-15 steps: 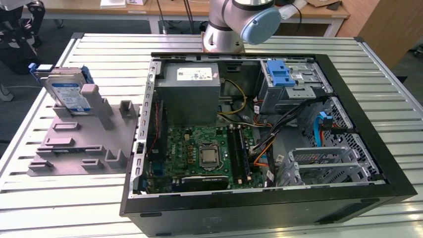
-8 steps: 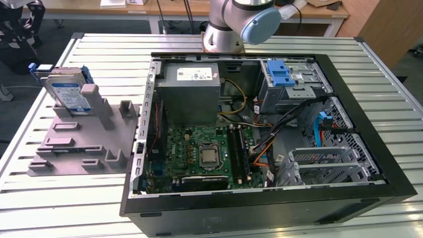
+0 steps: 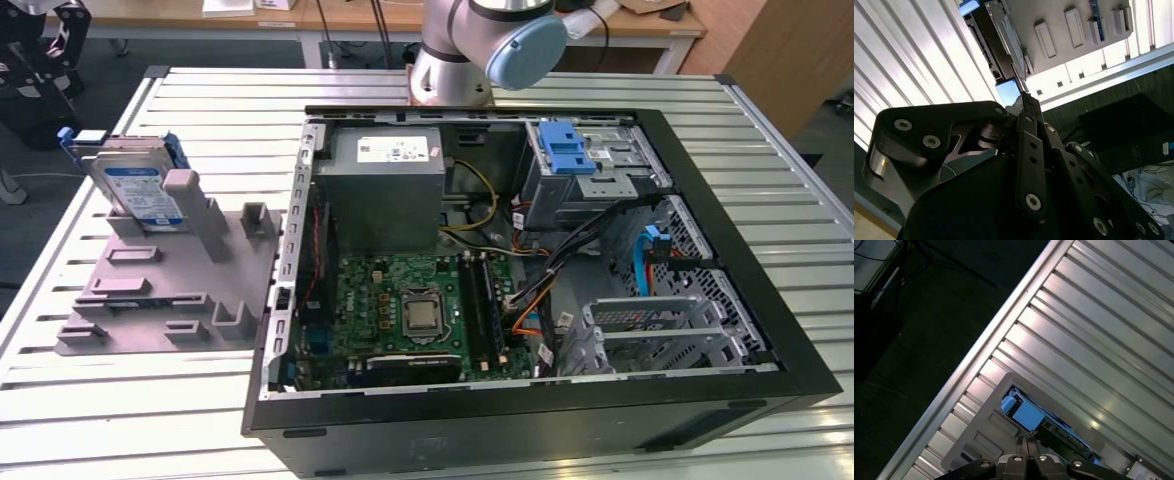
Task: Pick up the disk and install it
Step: 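Pick up the disk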
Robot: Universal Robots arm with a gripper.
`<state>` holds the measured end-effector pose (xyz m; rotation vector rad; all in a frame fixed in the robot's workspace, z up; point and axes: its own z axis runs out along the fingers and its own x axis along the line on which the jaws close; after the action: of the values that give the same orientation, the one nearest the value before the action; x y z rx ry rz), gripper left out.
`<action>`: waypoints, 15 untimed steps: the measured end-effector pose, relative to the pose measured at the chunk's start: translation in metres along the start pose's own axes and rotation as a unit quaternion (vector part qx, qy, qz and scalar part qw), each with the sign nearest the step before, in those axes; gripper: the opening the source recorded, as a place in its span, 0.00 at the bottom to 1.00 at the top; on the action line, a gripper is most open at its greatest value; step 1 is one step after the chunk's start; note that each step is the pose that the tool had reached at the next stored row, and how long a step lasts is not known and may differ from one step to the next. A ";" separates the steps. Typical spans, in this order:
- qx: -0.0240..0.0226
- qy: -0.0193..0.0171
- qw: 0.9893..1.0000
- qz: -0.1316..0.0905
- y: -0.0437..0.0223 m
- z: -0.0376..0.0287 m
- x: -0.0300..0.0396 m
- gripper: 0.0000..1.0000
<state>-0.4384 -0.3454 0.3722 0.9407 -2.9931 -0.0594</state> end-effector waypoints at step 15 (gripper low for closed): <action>0.000 0.002 0.999 -0.044 0.0000 0.0000 0.0000 0.11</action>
<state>-0.4384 -0.3454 0.3722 1.0711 -2.9472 -0.0591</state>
